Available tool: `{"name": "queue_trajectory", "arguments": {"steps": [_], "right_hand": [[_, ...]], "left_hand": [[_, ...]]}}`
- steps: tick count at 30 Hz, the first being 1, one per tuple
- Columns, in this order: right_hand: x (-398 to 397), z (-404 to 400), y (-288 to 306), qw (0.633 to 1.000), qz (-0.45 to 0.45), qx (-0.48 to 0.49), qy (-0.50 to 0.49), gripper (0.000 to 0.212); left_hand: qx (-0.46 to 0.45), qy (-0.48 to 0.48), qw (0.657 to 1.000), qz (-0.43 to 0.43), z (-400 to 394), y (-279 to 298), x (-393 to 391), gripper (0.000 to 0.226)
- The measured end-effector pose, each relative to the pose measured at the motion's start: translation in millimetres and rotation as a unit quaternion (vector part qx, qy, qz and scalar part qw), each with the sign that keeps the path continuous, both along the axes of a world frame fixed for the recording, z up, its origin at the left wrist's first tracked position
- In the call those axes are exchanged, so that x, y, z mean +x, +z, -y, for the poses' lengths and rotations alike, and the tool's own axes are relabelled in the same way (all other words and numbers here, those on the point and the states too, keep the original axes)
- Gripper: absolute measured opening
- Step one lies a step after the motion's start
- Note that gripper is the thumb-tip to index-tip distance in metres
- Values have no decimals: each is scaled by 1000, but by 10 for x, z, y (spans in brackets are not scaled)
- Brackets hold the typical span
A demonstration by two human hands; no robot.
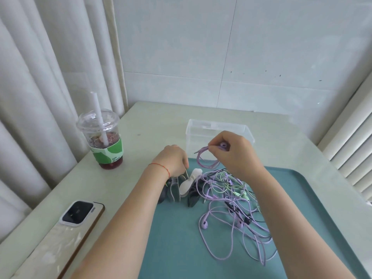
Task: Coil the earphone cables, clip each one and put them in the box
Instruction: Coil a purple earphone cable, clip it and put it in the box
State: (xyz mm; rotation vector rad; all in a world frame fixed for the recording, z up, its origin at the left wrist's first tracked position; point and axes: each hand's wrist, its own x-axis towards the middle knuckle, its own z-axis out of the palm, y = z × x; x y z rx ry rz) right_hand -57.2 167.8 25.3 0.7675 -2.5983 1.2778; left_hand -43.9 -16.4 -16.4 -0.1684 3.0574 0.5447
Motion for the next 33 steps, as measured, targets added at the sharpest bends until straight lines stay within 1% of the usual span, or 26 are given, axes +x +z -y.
{"name": "queue_trajectory", "arguments": {"steps": [3,5,7,8,9,11,14,17,19,22,24,28,30,33], "right_hand": [[6,-44,63,1000,4,-8,-1,5],[7,-98,128,1000,18,-8,4,5],[13,-156,198,998,52,-23,32,7],[22,-189,230,995,74,-44,54,8],[34,-215,259,990,95,-70,77,8],[53,-250,293,980,119,-115,113,6],[48,-269,303,974,124,-141,128,4],[31,-296,302,974,125,-142,127,4],[20,-312,299,975,123,-137,124,4],[-4,-326,300,980,104,-131,104,5],[-13,-319,303,984,85,-128,88,6],[5,-283,295,991,37,-109,73,10],[2,-273,283,993,22,-96,67,12],[-19,-286,268,993,23,-90,69,12]], "left_hand": [[21,14,996,-85,39,-9,-17,21],[68,26,985,-155,42,30,-27,14],[170,31,962,-213,9,106,-17,5],[228,31,946,-228,-28,150,-9,7],[277,27,932,-232,-68,191,3,13],[344,-2,914,-213,-144,252,20,21],[391,-45,905,-163,-242,311,45,27],[383,-52,912,-135,-318,375,97,36],[399,-50,909,-111,-348,407,135,38],[440,-56,894,-71,-365,464,181,28],[445,-54,892,-52,-369,484,187,25],[422,-44,905,-21,-388,476,187,29],[425,-40,904,-13,-390,470,193,31],[439,-44,897,1,-400,476,196,29]]}}
